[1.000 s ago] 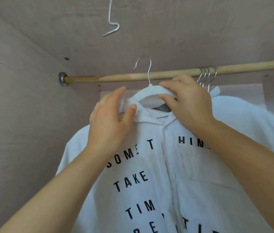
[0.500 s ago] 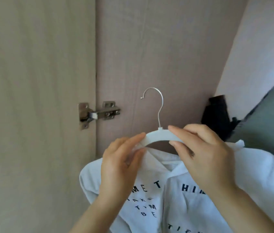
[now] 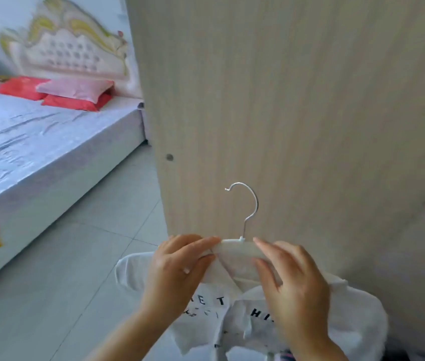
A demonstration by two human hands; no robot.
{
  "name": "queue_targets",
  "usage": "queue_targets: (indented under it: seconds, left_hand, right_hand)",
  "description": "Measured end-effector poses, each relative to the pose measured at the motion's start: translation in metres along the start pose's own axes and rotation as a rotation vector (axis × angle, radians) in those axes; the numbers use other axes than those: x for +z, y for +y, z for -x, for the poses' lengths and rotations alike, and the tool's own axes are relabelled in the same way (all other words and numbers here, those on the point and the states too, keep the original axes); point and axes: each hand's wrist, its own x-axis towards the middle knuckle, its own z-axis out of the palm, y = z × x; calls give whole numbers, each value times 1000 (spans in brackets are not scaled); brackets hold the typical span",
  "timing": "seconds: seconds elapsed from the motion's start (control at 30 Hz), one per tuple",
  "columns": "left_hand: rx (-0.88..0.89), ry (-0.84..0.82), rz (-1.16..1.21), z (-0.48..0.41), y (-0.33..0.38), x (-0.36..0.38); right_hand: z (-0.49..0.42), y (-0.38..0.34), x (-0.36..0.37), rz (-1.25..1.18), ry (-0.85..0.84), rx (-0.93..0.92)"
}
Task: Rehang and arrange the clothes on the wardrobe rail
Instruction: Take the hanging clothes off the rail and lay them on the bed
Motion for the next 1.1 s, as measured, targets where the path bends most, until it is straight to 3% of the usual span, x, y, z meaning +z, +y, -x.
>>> queue_targets:
  seconds: [0.57, 1.1]
  left_hand:
    - [-343, 362, -345, 12, -247, -265]
    - [-617, 675, -542, -6, -464, -451]
  right_hand:
    - [-51, -257, 309, -495, -336, -143]
    - [-107, -479, 591, -931, -560, -271]
